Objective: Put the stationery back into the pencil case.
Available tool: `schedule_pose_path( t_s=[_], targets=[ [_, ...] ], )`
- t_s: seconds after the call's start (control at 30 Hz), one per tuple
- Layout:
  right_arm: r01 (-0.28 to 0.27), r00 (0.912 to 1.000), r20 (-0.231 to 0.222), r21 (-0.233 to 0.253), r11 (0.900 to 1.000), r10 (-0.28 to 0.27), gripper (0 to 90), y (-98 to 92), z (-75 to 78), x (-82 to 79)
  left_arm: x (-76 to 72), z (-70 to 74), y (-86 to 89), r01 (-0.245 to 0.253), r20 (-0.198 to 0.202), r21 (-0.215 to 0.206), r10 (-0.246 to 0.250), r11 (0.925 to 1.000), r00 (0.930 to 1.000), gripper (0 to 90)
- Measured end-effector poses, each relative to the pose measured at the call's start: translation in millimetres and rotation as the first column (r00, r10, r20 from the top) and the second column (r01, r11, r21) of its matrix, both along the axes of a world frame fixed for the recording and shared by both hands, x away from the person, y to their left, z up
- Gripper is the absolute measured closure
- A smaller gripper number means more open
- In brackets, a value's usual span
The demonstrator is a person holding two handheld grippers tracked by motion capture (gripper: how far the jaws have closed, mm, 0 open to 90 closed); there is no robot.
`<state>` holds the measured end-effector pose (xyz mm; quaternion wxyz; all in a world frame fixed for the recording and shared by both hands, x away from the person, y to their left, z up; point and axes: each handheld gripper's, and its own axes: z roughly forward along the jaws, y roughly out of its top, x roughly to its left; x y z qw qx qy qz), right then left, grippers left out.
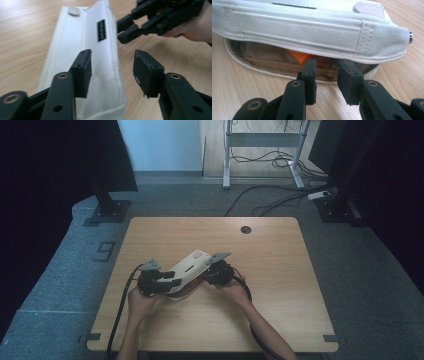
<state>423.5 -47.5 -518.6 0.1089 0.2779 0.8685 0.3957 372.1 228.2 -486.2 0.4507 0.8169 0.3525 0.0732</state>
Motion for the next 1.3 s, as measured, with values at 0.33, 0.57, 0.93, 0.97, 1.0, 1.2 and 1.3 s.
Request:
schedule_pose_path(
  t_s=[0.33, 0.57, 0.93, 0.97, 1.0, 1.2, 1.3],
  targets=[
    [0.009, 0.9999, 0.006, 0.014, 1.0, -0.009, 57.1, -13.4, 6.3, -8.0, 1.8, 6.5, 23.5, -0.088, 0.03, -0.03, 0.089, 0.9957, 0.9956, 36.8],
    [0.008, 1.0, 0.001, 0.019, 1.0, -0.008, 46.0, -23.2, 10.8, -16.1, 8.2, -9.1, 24.2, -0.132, 0.01, 0.018, 0.132, 0.9911, 0.9912, 28.4],
    [0.022, 0.9997, -0.007, 0.029, 0.999, -0.022, 33.8, -44.6, 17.6, -24.1, 11.1, -23.7, 8.4, -0.141, 0.014, 0.107, 0.14, 0.9842, 0.99, 25.1],
    [0.022, 0.9997, -0.01, 0.027, 0.999, -0.022, 32.7, -46.8, 18.0, -24.8, 10.7, -23.2, 8.3, -0.14, 0.017, 0.105, 0.139, 0.9845, 0.9901, 25.1],
    [0.027, 0.9996, -0.009, 0.021, 0.999, -0.027, 31.6, -49.4, 18.5, -26.0, 10.4, -22.8, 8.5, -0.138, 0.018, 0.104, 0.137, 0.9849, 0.9904, 25.0],
    [0.044, 0.999, 0.004, 0.002, 0.999, -0.044, 24.4, -64.5, 21.1, -33.4, 5.9, -18.8, 9.5, -0.125, 0.024, 0.085, 0.124, 0.9885, 0.992, 23.3],
    [0.046, 0.9989, 0.012, 0.002, 0.999, -0.046, 21.0, -71.7, 21.7, -38.3, 3.0, -15.9, 10.2, -0.115, 0.03, 0.069, 0.113, 0.991, 0.9932, 21.7]
  ],
)
